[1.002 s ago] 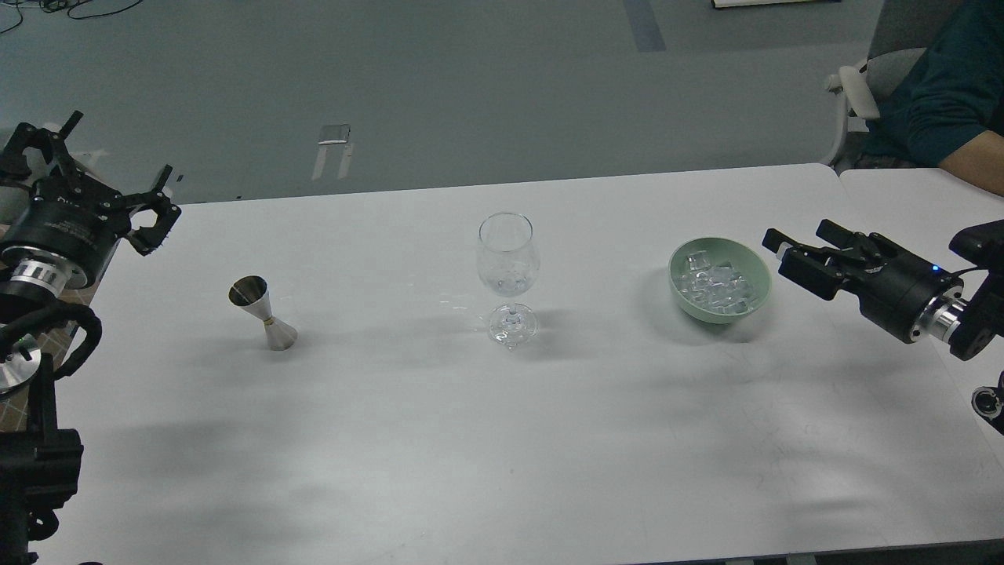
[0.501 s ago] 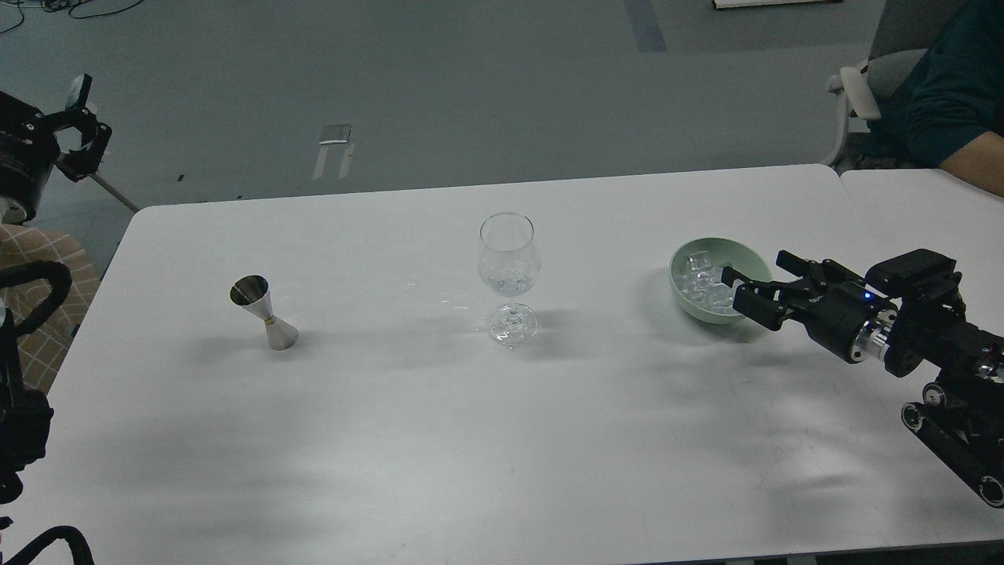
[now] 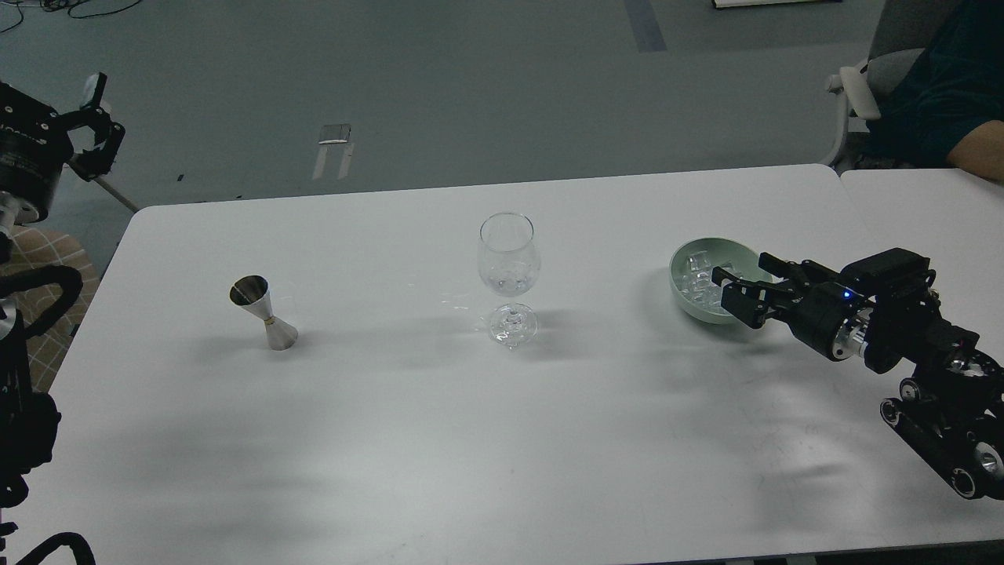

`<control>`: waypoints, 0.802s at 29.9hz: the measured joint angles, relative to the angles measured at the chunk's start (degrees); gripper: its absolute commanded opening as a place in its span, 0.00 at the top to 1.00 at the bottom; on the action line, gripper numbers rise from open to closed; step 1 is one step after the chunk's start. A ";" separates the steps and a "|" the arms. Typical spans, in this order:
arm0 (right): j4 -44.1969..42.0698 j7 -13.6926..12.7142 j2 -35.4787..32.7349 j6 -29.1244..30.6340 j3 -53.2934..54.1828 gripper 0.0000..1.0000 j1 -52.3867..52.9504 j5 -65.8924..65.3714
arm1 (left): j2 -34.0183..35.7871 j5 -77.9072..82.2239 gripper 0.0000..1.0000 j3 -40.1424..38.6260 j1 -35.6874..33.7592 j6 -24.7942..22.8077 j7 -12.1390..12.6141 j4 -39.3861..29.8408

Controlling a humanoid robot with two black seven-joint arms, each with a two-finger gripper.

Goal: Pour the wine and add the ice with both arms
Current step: 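Reach the right gripper into the green bowl and grasp ice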

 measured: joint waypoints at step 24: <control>-0.18 -2.23 0.76 5.45 -2.44 0.31 3.75 0.02 | -2.17 0.09 0.02 0.77 0.10 0.17 0.07 -1.48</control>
